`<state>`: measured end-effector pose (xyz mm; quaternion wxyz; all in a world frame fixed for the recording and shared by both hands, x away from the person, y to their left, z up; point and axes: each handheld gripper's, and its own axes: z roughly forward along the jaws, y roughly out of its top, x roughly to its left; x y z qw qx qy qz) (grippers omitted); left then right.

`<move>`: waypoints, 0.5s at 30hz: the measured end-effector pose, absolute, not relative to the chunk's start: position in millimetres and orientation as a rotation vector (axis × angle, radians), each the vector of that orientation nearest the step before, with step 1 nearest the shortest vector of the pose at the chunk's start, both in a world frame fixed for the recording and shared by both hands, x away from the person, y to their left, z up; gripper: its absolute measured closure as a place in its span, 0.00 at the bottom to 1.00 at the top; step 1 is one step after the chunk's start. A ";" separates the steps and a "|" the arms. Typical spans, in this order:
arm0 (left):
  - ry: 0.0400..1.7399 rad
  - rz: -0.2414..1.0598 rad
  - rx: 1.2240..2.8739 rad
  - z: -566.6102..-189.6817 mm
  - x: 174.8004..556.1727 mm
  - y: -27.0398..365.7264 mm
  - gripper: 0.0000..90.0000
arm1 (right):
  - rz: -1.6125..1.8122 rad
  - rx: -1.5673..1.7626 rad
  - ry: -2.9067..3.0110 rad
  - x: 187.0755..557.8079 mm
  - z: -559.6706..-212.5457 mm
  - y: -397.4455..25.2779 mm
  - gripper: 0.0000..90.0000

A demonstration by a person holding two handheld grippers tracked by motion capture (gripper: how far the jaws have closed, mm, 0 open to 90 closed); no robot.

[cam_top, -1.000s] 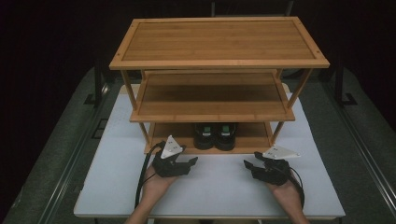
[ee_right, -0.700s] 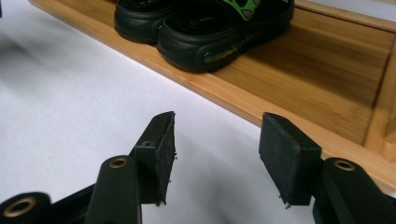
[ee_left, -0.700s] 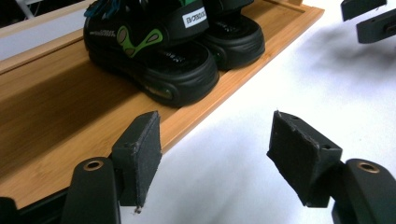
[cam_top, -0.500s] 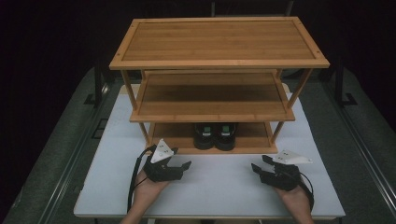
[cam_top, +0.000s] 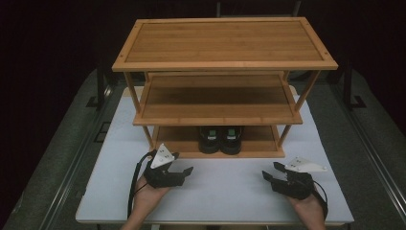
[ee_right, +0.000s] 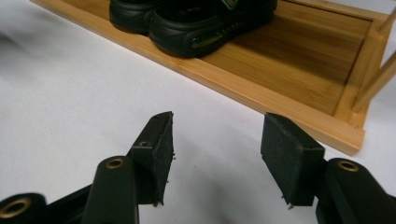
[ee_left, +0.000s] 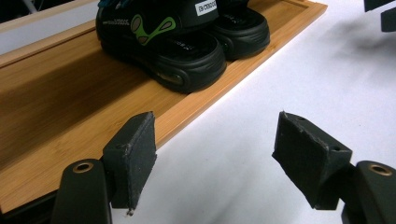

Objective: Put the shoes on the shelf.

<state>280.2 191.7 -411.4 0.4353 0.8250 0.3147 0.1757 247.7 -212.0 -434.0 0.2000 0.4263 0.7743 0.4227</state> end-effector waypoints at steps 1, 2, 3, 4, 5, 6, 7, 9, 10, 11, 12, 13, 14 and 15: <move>0.784 0.435 2.053 -411.4 280.0 192.2 0.32 | 1.181 1.192 2.164 246.9 -434.5 -213.6 0.47; 0.784 0.433 2.052 -411.4 279.7 192.8 0.32 | 1.181 1.194 2.165 246.4 -434.8 -215.0 0.47; 0.783 0.433 2.051 -411.4 279.6 193.1 0.32 | 1.187 1.197 2.162 245.6 -435.3 -216.6 0.46; 0.780 0.433 2.051 -411.5 279.4 193.6 0.32 | 1.189 1.197 2.163 245.0 -435.4 -217.7 0.46; 0.779 0.432 2.053 -411.7 279.1 194.5 0.32 | 1.192 1.195 2.165 244.4 -435.8 -218.8 0.46; 0.780 0.433 2.052 -412.1 279.0 195.4 0.32 | 1.188 1.195 2.167 243.3 -436.3 -220.1 0.46; 0.781 0.431 2.051 -412.5 278.9 196.2 0.32 | 1.187 1.196 2.169 242.2 -436.6 -221.1 0.46; 0.790 0.426 2.049 -413.6 278.4 198.6 0.32 | 1.183 1.194 2.174 240.2 -437.5 -222.9 0.45; 0.790 0.427 2.051 -414.1 278.2 200.3 0.32 | 1.182 1.194 2.172 239.5 -437.8 -223.6 0.45; 0.791 0.427 2.052 -414.6 278.0 201.6 0.32 | 1.183 1.194 2.173 238.6 -438.2 -224.6 0.45; 0.792 0.428 2.055 -415.6 277.6 204.7 0.32 | 1.180 1.198 2.174 238.0 -438.4 -225.2 0.45; 0.799 0.424 2.052 -416.5 277.0 206.3 0.32 | 1.176 1.198 2.175 237.2 -439.1 -226.5 0.44; 0.802 0.421 2.048 -417.2 276.5 207.7 0.32 | 1.173 1.198 2.174 236.6 -439.1 -227.2 0.44; 0.809 0.424 2.044 -418.3 276.2 209.7 0.32 | 1.175 1.199 2.172 236.2 -439.2 -227.7 0.44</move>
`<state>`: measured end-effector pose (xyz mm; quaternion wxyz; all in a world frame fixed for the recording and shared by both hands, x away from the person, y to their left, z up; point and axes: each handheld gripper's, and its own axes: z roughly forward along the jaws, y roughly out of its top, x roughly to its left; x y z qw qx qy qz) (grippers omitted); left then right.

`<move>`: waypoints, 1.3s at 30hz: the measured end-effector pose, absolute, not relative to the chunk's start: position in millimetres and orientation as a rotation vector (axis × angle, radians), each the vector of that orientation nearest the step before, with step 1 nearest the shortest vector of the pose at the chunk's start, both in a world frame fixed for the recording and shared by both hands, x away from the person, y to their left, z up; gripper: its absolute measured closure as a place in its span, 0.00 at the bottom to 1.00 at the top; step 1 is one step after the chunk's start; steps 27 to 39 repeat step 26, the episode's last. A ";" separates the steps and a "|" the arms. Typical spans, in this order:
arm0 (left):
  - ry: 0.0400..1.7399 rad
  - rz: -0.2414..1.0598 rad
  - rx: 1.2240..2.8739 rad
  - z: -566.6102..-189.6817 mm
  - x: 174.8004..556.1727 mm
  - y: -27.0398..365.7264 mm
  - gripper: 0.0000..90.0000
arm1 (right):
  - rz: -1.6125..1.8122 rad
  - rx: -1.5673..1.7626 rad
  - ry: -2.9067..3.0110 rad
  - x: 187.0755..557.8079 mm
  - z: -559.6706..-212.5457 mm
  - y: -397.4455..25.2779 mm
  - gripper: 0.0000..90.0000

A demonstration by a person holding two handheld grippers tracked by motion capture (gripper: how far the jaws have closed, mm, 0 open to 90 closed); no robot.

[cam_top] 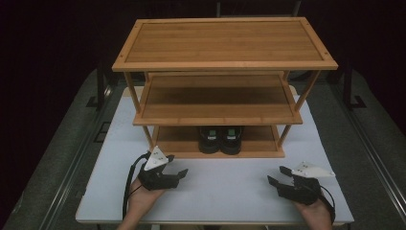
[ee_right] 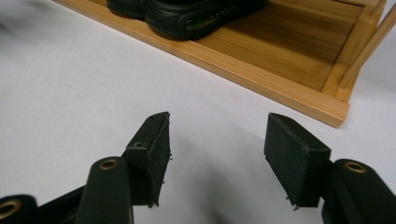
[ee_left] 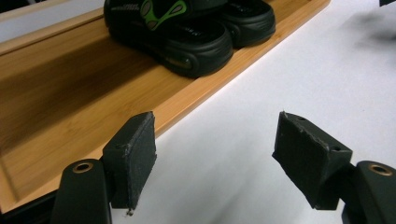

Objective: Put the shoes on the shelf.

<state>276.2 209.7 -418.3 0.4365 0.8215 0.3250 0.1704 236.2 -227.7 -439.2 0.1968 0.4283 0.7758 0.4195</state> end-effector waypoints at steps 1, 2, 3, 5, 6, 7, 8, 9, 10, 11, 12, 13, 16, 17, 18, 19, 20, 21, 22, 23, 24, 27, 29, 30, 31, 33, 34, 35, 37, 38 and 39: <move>0.811 0.425 2.047 -419.0 276.0 211.4 0.32 | 1.176 1.198 2.172 235.9 -439.2 -228.5 0.44; 0.816 0.426 2.048 -419.8 275.9 213.1 0.32 | 1.174 1.200 2.170 235.5 -439.1 -228.9 0.44; 0.824 0.421 2.043 -421.1 275.6 216.1 0.32 | 1.174 1.203 2.169 235.2 -439.1 -229.3 0.44; 0.834 0.424 2.043 -422.7 275.1 220.8 0.32 | 1.173 1.200 2.171 235.3 -439.5 -230.7 0.43; 0.838 0.426 2.043 -423.1 274.7 223.4 0.32 | 1.168 1.202 2.173 235.4 -439.9 -231.2 0.43; 0.846 0.429 2.038 -423.7 273.7 225.9 0.32 | 1.168 1.203 2.174 235.5 -440.2 -231.7 0.43; 0.846 0.433 2.041 -424.1 273.1 228.1 0.31 | 1.169 1.203 2.174 235.3 -440.5 -232.3 0.43; 0.852 0.432 2.043 -424.3 272.5 229.6 0.31 | 1.169 1.205 2.172 235.1 -440.8 -232.8 0.43; 0.856 0.431 2.042 -424.5 272.2 231.3 0.31 | 1.171 1.206 2.170 235.0 -441.1 -233.1 0.43; 0.860 0.430 2.038 -425.0 271.7 234.3 0.31 | 1.170 1.208 2.170 234.7 -441.3 -233.6 0.42; 0.865 0.433 2.038 -425.3 271.1 236.5 0.31 | 1.169 1.209 2.169 234.5 -441.8 -234.5 0.42; 0.872 0.434 2.036 -425.7 270.5 238.3 0.31 | 1.168 1.210 2.169 234.2 -442.0 -235.3 0.42; 0.885 0.430 2.028 -427.5 268.8 241.7 0.30 | 1.170 1.215 2.159 232.2 -442.8 -237.9 0.41; 0.889 0.427 2.028 -428.8 268.2 242.5 0.30 | 1.173 1.220 2.155 231.7 -443.1 -238.6 0.41; 0.892 0.422 2.027 -429.9 267.7 242.6 0.29 | 1.178 1.227 2.152 231.1 -443.8 -239.9 0.40; 0.894 0.423 2.035 -431.7 267.0 242.8 0.29 | 1.183 1.230 2.148 230.8 -444.4 -240.6 0.40; 0.896 0.422 2.039 -432.6 266.6 242.8 0.29 | 1.189 1.230 2.144 230.4 -445.2 -242.1 0.40; 0.897 0.419 2.043 -433.8 266.4 243.3 0.29 | 1.194 1.232 2.139 230.1 -445.4 -242.8 0.40; 0.903 0.413 2.041 -434.2 266.9 243.5 0.28 | 1.201 1.235 2.132 229.2 -445.6 -243.6 0.40; 0.910 0.409 2.037 -434.3 267.1 243.6 0.26 | 1.206 1.233 2.130 228.8 -445.4 -244.2 0.40; 0.909 0.409 2.036 -434.1 266.9 243.7 0.26 | 1.207 1.231 2.128 228.4 -445.3 -244.4 0.39; 0.913 0.411 2.027 -433.2 265.7 243.4 0.26 | 1.216 1.231 2.123 228.1 -445.9 -244.6 0.39; 0.913 0.411 2.027 -433.2 265.7 243.4 0.26 | 1.216 1.231 2.123 228.1 -445.9 -244.6 0.39; 0.913 0.411 2.027 -433.2 265.7 243.4 0.26 | 1.216 1.231 2.123 228.1 -445.9 -244.6 0.39; 0.913 0.411 2.027 -433.2 265.7 243.4 0.26 | 1.216 1.231 2.123 228.1 -445.9 -244.6 0.39; 0.913 0.411 2.027 -433.2 265.7 243.4 0.26 | 1.216 1.231 2.123 228.1 -445.9 -244.6 0.39; 0.913 0.411 2.027 -433.2 265.7 243.4 0.26 | 1.216 1.231 2.123 228.1 -445.9 -244.6 0.39; 0.913 0.411 2.027 -433.2 265.7 243.4 0.26 | 1.216 1.231 2.123 228.1 -445.9 -244.6 0.39; 0.913 0.411 2.027 -433.2 265.7 243.4 0.26 | 1.216 1.231 2.123 228.1 -445.9 -244.6 0.39; 0.913 0.411 2.027 -433.2 265.7 243.4 0.26 | 1.216 1.231 2.123 228.1 -445.9 -244.6 0.39; 0.913 0.411 2.027 -433.2 265.7 243.4 0.26 | 1.216 1.231 2.123 228.1 -445.9 -244.6 0.39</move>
